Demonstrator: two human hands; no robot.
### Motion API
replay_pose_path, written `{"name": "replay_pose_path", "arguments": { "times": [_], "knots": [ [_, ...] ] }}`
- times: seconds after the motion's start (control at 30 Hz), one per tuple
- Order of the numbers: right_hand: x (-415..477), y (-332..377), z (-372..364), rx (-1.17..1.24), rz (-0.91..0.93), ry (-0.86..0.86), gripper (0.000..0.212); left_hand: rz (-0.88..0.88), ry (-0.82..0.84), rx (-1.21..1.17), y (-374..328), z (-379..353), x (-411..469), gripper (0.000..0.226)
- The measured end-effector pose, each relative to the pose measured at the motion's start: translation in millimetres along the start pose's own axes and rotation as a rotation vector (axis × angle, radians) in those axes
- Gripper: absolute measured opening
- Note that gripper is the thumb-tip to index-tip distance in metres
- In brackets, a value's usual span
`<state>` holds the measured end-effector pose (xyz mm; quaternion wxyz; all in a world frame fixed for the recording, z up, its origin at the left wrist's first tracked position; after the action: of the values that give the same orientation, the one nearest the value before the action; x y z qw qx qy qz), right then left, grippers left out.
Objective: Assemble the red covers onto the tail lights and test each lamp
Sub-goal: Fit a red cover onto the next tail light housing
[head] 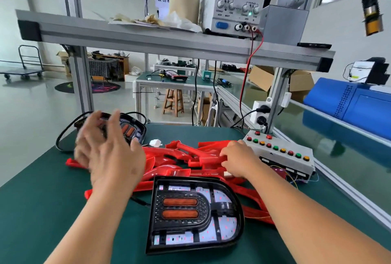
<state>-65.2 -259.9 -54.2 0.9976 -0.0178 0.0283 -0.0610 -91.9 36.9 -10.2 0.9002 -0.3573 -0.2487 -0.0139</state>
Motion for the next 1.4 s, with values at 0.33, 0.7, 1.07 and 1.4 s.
{"name": "replay_pose_path", "arguments": {
  "times": [0.33, 0.7, 1.07, 1.4],
  "knots": [
    [-88, 51, 43, 0.220, 0.446, -0.230, 0.033, -0.511, 0.504, -0.311, -37, -20, -25, 0.057],
    [-137, 19, 12, 1.014, 0.413, -0.193, 0.029, -0.603, 0.781, -0.233, -31, 9, -58, 0.025],
    [-137, 20, -9, 0.871, 0.474, -0.051, 0.011, -0.744, 0.598, 0.037, 7, -1, -101, 0.043],
    [-135, 19, -11, 0.936, 0.510, -0.030, 0.016, -0.778, 0.442, 0.046, 5, -6, -111, 0.050]
  ]
}}
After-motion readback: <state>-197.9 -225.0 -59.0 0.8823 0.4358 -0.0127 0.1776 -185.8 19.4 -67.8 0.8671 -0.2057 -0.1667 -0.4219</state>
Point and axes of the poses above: each hand's wrist, its own x-axis towards the middle knuckle, its own z-axis out of the back of the hand, y = z × x, the point moved 3 cm from there along x, towards the middle knuckle, and after that the axes turned 9 degrees about y, right-handed, at the moved point
